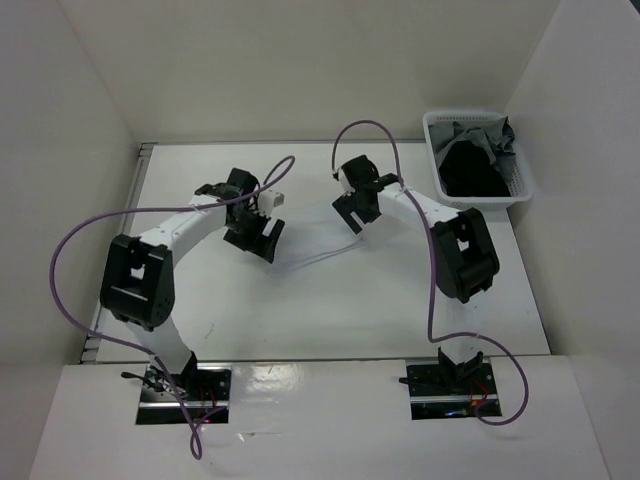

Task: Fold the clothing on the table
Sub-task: Fold the skirt

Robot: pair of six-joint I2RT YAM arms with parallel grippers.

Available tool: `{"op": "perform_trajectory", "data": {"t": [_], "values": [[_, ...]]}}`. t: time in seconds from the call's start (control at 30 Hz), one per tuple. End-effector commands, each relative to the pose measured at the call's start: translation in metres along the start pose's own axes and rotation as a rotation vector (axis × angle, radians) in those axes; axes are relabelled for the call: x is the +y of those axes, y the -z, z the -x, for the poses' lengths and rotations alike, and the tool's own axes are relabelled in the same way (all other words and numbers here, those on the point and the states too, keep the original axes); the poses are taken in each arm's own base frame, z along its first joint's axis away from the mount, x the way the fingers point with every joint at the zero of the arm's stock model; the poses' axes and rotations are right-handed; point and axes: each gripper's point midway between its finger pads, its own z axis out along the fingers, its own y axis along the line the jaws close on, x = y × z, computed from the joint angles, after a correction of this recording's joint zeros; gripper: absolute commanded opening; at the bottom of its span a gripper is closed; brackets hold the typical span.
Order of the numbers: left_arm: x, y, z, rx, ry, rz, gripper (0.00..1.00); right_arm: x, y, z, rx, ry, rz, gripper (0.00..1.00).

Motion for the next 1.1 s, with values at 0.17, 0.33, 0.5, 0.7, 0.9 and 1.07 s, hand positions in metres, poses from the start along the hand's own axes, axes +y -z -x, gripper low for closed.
{"op": "perform_trajectory", "data": {"t": [0.17, 0.33, 0.5, 0.7, 0.9, 1.07], "values": [[0.014, 0.059, 0.037, -0.268, 0.033, -0.100, 0.97, -0.006, 0.067, 0.002, -0.134, -0.015, 0.083, 0.99], [0.030, 0.041, 0.049, -0.299, 0.091, -0.318, 0.96, 0.000, 0.067, -0.023, -0.084, -0.012, 0.150, 0.99], [0.028, 0.026, 0.072, -0.269, 0.086, -0.494, 0.96, 0.000, 0.068, -0.034, -0.070, -0.018, 0.158, 0.99], [0.022, 0.025, 0.087, -0.272, 0.086, -0.600, 0.96, -0.007, 0.069, -0.044, -0.056, -0.049, 0.157, 0.99], [0.026, 0.013, 0.082, -0.255, 0.111, -0.630, 0.96, -0.011, 0.068, -0.048, -0.045, -0.066, 0.162, 0.99], [0.030, -0.009, 0.065, -0.208, 0.149, -0.659, 0.96, -0.009, 0.062, -0.050, -0.023, -0.063, 0.169, 0.99]]}}
